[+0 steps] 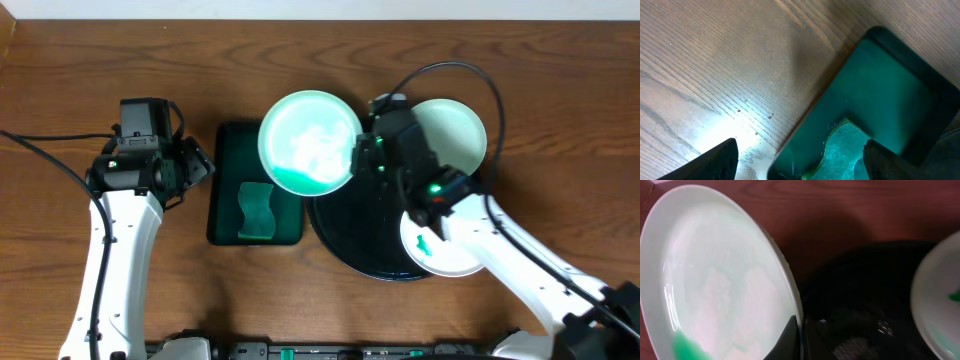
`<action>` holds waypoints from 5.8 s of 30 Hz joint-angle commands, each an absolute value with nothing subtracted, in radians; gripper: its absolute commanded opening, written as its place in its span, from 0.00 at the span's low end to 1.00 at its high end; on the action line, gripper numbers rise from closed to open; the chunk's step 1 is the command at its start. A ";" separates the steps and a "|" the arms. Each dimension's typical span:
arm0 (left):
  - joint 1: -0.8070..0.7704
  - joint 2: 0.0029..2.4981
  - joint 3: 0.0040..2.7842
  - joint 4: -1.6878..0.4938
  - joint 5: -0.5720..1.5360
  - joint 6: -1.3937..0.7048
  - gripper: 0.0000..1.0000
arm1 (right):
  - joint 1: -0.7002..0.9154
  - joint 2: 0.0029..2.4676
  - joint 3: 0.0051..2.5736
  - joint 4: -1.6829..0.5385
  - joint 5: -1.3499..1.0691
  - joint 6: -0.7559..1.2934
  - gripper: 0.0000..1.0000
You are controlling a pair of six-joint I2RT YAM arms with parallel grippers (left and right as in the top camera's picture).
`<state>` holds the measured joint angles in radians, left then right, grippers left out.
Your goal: Clean dirty plates on tray and stack at the side
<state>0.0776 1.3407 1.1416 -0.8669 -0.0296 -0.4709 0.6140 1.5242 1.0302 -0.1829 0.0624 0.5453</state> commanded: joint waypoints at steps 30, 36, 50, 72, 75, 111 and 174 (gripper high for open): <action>0.082 1.339 1.150 -0.871 -0.035 -0.468 0.80 | 0.751 1.788 1.034 0.459 0.323 0.035 0.01; 0.082 1.339 1.150 -0.871 -0.035 -0.468 0.80 | 0.813 1.788 1.034 0.601 0.446 -0.249 0.01; 0.082 1.339 1.150 -0.871 -0.035 -0.468 0.80 | 0.903 1.788 1.034 0.925 0.535 -0.712 0.01; 0.082 1.339 1.150 -0.871 -0.035 -0.468 0.80 | 0.976 1.788 1.034 1.101 0.550 -0.993 0.01; 0.082 1.339 1.150 -0.871 -0.035 -0.468 0.81 | 0.977 1.788 1.034 1.100 0.550 -0.992 0.01; 0.082 1.339 1.150 -0.871 -0.035 -0.468 0.80 | 0.930 1.788 1.034 0.750 0.770 -0.357 0.01; 0.082 1.339 1.150 -0.871 -0.035 -0.468 0.80 | -0.463 1.316 1.032 -0.586 0.073 0.453 0.01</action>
